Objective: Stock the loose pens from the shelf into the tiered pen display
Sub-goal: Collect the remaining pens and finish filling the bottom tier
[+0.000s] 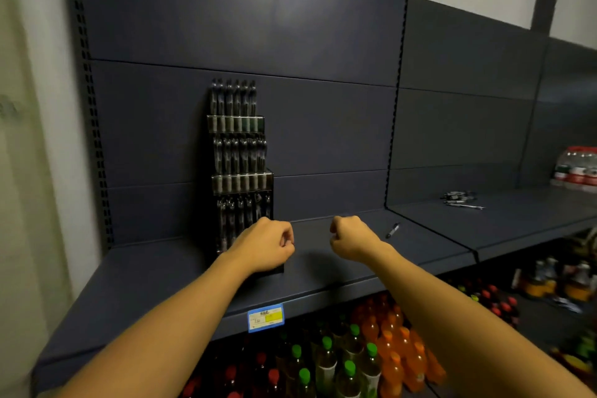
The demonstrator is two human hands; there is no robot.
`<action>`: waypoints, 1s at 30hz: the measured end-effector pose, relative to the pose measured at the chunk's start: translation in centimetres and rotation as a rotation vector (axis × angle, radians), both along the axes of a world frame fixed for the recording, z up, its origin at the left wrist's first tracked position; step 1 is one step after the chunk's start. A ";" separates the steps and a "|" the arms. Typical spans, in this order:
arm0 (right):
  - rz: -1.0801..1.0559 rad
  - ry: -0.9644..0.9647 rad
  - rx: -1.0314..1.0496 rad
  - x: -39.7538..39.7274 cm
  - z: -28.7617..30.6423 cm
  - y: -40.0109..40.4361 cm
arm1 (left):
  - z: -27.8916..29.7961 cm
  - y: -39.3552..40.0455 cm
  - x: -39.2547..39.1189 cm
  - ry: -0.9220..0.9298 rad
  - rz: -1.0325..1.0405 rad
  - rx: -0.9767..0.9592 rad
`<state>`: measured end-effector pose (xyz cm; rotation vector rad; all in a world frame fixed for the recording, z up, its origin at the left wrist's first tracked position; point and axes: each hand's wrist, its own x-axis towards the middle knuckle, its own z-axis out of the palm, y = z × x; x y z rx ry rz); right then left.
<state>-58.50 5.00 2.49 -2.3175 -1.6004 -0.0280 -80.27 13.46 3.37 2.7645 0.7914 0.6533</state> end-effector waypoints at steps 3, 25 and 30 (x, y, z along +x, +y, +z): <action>-0.044 -0.021 -0.016 2.4 -0.7 -2.0 | -0.5 -0.1 2.8 0.040 0.001 0.031; -0.183 -0.012 -0.093 32.1 -2.2 -12.7 | -4.8 -4.5 31.8 0.184 0.178 -0.027; -0.139 -0.010 -0.084 35.7 -2.6 -12.6 | -5.2 -4.1 34.7 0.220 0.272 -0.009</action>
